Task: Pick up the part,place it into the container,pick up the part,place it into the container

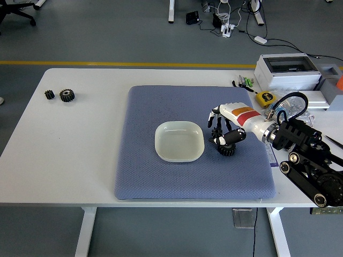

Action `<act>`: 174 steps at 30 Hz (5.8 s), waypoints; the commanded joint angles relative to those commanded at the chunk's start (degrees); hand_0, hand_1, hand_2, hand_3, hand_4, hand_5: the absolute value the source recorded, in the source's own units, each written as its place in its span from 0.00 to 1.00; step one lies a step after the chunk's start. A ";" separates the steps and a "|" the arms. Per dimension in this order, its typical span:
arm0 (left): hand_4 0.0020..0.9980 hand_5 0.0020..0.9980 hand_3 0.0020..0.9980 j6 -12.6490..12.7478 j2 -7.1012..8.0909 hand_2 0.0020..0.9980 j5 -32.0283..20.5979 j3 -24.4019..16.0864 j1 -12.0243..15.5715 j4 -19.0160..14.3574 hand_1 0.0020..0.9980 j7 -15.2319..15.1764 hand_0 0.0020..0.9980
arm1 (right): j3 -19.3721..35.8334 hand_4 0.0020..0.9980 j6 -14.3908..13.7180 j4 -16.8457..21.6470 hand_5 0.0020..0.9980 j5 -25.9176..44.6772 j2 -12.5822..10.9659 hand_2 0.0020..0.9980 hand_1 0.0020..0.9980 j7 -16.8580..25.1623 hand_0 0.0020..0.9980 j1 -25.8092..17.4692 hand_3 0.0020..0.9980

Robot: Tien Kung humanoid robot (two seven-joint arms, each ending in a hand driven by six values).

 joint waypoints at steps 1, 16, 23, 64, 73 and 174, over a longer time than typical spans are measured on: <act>0.61 0.55 0.57 0.01 0.01 0.67 0.01 0.00 -0.06 0.00 0.67 0.01 0.71 | -0.84 0.83 -0.11 -0.45 0.09 0.15 0.72 0.29 0.15 -0.01 0.09 0.60 0.47; 0.61 0.55 0.57 0.05 0.15 0.67 -0.73 0.48 -0.66 0.00 0.67 0.08 0.71 | -10.01 0.79 -2.40 -10.06 0.25 -1.61 10.66 0.53 0.44 -1.35 0.24 6.47 0.55; 0.61 0.55 0.57 0.00 0.12 0.67 -0.82 0.70 -0.91 0.00 0.67 0.09 0.71 | -8.03 0.97 0.55 -10.29 0.41 3.13 10.25 0.67 0.52 -0.76 0.45 6.32 0.72; 0.61 0.55 0.57 0.02 0.19 0.67 -0.18 0.08 -0.12 0.00 0.67 -0.04 0.71 | 2.04 1.00 7.21 -7.11 0.25 -12.74 -2.92 0.77 0.69 -0.41 0.63 -1.11 0.78; 0.61 0.55 0.57 -0.06 0.33 0.67 -0.43 0.75 -0.07 0.00 0.67 -0.02 0.71 | -0.21 1.00 6.45 -8.39 0.26 -9.14 -1.89 0.73 0.66 -0.26 0.59 -0.59 0.77; 0.61 0.54 0.57 -0.10 0.37 0.66 -0.17 0.76 -0.34 0.00 0.67 0.46 0.71 | -7.21 1.00 0.22 -5.41 0.25 -1.28 7.37 0.81 0.51 0.32 0.41 5.47 0.89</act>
